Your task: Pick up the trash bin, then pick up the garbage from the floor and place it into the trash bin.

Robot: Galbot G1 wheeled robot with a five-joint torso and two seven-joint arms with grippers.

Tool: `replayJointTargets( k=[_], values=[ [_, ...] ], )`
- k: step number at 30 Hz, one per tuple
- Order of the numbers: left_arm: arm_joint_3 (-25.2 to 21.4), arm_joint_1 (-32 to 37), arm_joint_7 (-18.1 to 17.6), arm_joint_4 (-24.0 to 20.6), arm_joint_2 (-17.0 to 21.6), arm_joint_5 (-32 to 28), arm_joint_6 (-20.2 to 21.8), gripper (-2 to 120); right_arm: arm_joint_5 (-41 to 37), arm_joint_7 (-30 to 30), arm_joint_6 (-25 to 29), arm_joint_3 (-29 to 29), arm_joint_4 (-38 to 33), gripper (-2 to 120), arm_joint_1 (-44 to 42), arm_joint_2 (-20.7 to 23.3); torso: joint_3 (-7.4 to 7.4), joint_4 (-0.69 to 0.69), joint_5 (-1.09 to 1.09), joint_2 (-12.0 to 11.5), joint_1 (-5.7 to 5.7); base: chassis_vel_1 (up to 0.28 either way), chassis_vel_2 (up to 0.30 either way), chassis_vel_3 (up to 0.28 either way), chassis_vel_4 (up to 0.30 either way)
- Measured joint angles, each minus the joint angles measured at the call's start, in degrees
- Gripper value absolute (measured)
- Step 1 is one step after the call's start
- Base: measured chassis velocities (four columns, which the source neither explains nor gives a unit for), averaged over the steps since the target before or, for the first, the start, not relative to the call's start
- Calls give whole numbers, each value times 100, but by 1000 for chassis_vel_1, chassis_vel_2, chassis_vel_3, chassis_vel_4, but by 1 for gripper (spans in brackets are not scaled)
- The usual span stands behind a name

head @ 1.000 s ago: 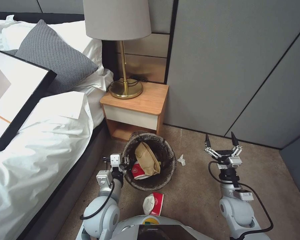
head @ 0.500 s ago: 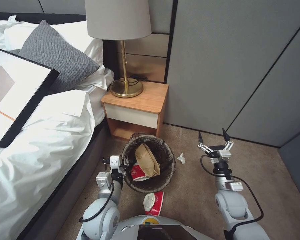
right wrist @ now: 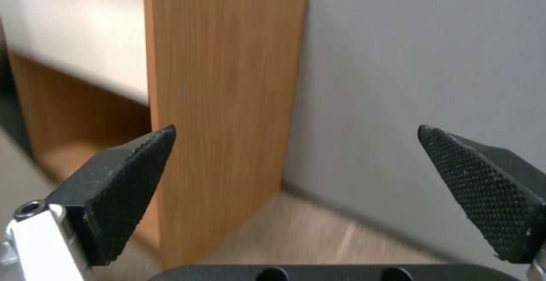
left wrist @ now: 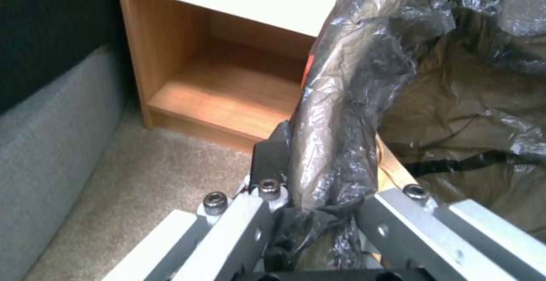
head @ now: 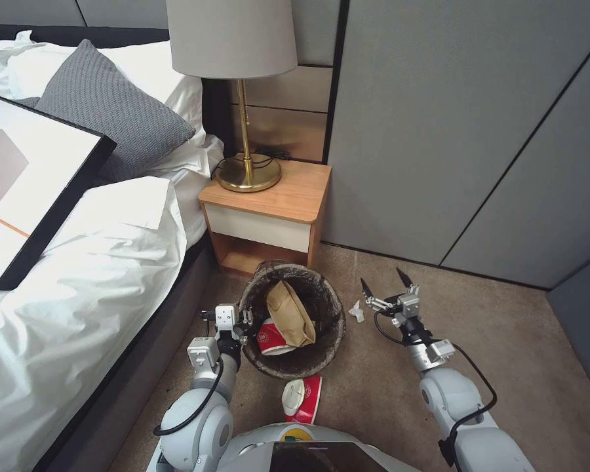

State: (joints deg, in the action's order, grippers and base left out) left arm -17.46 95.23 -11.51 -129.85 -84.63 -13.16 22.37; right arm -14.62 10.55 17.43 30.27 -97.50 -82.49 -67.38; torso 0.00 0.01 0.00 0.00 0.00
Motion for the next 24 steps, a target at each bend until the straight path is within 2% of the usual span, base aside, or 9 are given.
replayJointTargets(
  k=[4, 5, 11, 24],
  values=[
    [-26, -1, -2, -17, 12, -10, 9, 3, -20, 8, -278, -211, 444, 100, 170, 184, 0, -1, -2, 0, 0, 0, 0, 0, 0],
    [-31, -1, -3, -22, 13, -13, 15, 3, 8, 9, -300, -332, 729, 100, 268, 226, 0, -1, 2, 0, 0, 0, 0, 0, 0],
    [-37, 0, -6, -23, 11, -15, 22, 3, 105, 14, -309, -498, 1198, 100, 450, 249, 0, -2, 0, 0, 0, 0, 0, 0, 0],
    [-42, -5, -10, 30, -35, 2, 35, 3, 196, 49, -430, -977, 2516, 100, 1296, 7, 0, -2, -1, 0, 0, 0, 0, 0, 0]
  ],
)
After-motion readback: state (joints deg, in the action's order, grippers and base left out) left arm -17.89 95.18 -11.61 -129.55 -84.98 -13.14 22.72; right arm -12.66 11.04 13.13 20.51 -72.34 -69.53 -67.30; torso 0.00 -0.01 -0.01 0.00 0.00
